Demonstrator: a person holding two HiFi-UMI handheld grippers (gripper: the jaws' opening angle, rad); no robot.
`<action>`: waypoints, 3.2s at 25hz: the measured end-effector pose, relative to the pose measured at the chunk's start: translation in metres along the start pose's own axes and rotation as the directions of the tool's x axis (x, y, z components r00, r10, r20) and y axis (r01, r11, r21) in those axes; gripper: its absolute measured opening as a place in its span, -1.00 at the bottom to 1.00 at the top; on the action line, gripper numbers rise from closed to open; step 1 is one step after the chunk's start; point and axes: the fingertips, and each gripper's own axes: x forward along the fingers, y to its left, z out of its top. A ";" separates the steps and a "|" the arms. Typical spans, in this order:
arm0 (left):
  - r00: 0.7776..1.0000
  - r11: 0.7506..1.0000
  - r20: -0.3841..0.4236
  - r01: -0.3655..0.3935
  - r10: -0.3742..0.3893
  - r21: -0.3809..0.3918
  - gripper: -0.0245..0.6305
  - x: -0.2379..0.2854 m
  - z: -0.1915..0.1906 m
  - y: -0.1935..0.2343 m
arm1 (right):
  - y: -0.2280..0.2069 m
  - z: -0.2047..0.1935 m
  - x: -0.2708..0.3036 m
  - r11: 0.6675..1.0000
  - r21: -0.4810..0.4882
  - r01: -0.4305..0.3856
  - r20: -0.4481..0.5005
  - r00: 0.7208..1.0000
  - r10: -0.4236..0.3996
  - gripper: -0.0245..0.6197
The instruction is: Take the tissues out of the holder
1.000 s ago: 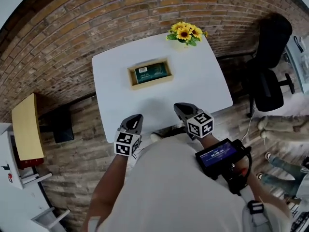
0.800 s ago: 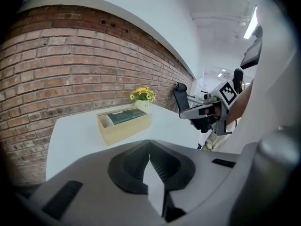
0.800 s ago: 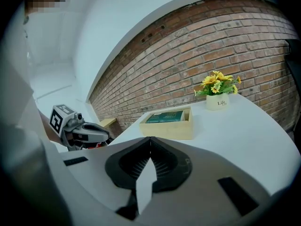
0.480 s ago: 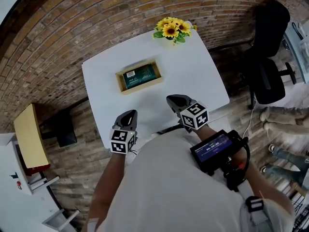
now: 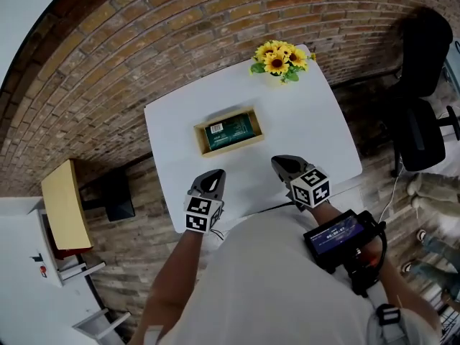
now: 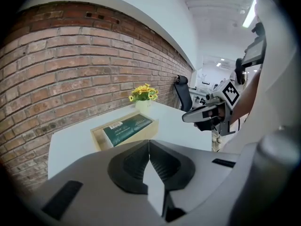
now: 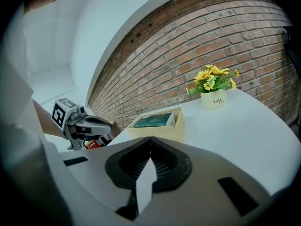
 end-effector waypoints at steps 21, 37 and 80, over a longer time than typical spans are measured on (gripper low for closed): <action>0.969 0.928 -0.240 0.139 -0.056 0.345 -0.89 0.064 0.043 0.038 | -0.029 0.004 0.008 0.997 0.071 0.021 0.009 1.000 -0.022 -0.90; 0.868 0.794 -0.488 0.358 -0.089 0.492 -0.33 0.110 0.040 0.053 | -0.042 -0.010 -0.009 0.989 0.134 0.069 0.016 0.997 -0.072 -0.90; 0.822 0.742 -0.567 0.413 -0.054 0.528 -0.35 0.100 0.055 0.054 | -0.048 -0.016 -0.017 0.986 0.151 0.067 0.014 0.997 -0.070 -0.90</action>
